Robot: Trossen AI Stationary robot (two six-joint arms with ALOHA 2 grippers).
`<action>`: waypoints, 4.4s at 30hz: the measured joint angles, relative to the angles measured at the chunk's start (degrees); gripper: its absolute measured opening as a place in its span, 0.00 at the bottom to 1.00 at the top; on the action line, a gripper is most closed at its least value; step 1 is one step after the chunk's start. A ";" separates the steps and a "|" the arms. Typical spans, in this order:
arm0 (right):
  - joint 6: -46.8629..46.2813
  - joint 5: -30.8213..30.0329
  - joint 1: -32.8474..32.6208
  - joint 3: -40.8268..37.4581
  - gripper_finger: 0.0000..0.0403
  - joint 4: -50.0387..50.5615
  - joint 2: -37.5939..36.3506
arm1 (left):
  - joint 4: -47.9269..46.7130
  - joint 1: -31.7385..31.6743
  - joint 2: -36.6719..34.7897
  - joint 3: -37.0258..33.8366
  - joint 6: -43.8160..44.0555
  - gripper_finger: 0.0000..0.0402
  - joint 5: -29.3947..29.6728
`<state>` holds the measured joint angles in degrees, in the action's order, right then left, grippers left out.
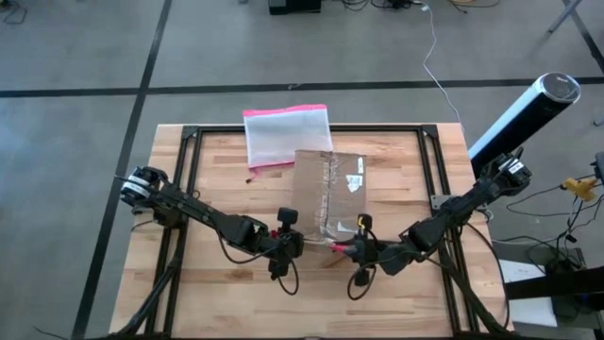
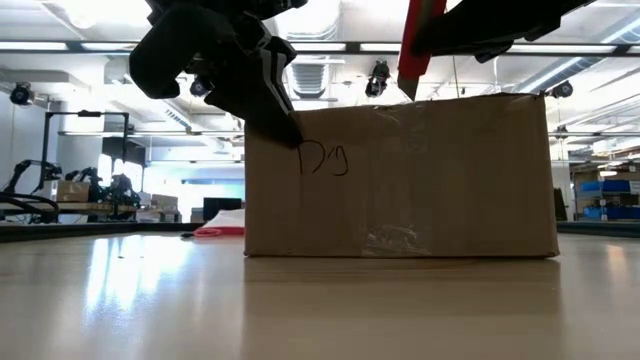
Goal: Unpack boxes
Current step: Open the cardboard box using the box cutter
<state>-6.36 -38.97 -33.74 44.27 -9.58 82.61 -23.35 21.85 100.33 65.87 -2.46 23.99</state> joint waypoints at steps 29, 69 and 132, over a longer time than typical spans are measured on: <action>-7.33 0.87 -0.50 0.33 0.02 8.27 -0.24 | 0.11 -0.02 0.02 0.09 0.03 0.00 -0.02; 1.77 3.45 2.39 -0.11 0.02 -7.81 1.10 | -0.37 0.02 0.02 0.00 0.07 0.00 -0.11; 3.43 4.49 4.28 0.02 0.02 -14.35 6.64 | -0.27 0.00 0.02 0.00 0.20 0.00 -0.13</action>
<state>-2.93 -34.48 -29.45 44.29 -23.94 89.25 -23.62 21.85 100.36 65.87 -2.26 23.86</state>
